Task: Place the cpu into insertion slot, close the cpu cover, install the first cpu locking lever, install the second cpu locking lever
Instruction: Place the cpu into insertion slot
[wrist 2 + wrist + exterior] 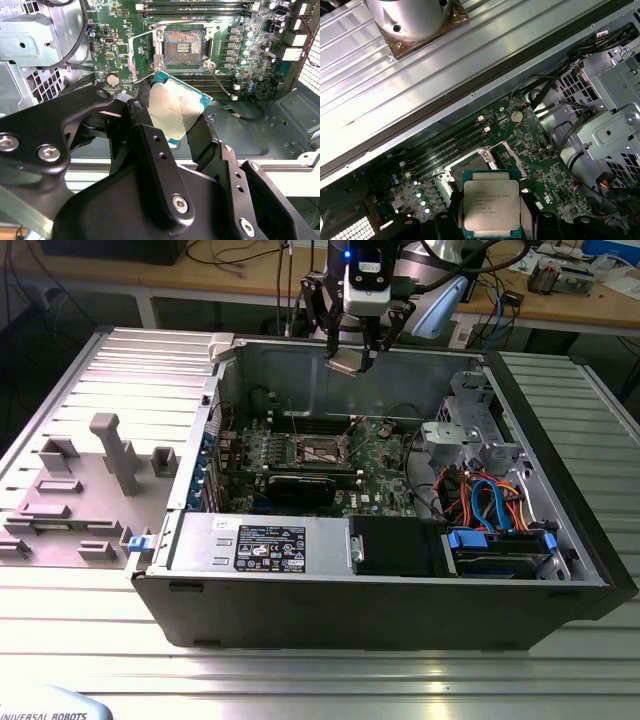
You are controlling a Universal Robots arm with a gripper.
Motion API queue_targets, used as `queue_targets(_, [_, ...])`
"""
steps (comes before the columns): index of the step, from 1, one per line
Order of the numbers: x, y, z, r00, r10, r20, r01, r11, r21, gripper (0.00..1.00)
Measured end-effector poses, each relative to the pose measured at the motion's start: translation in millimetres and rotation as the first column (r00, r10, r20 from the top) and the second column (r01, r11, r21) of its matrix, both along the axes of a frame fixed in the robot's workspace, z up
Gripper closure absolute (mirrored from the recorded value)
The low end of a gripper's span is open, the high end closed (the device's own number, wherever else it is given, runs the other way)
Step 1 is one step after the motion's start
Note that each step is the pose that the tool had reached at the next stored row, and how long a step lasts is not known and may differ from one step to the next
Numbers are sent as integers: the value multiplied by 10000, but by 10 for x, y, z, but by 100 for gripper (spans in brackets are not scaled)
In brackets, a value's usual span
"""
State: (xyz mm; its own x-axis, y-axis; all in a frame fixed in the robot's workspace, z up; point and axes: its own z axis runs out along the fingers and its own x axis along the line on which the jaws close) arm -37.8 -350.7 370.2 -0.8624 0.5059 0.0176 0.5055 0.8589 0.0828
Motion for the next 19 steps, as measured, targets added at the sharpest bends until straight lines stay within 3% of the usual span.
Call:
queue_targets(11, [-2,0,0,9990,-447,-1,447,9990,0,46])
queue_targets(19, [-3,0,-1,9940,-1095,-1,1095,9940,0,46])
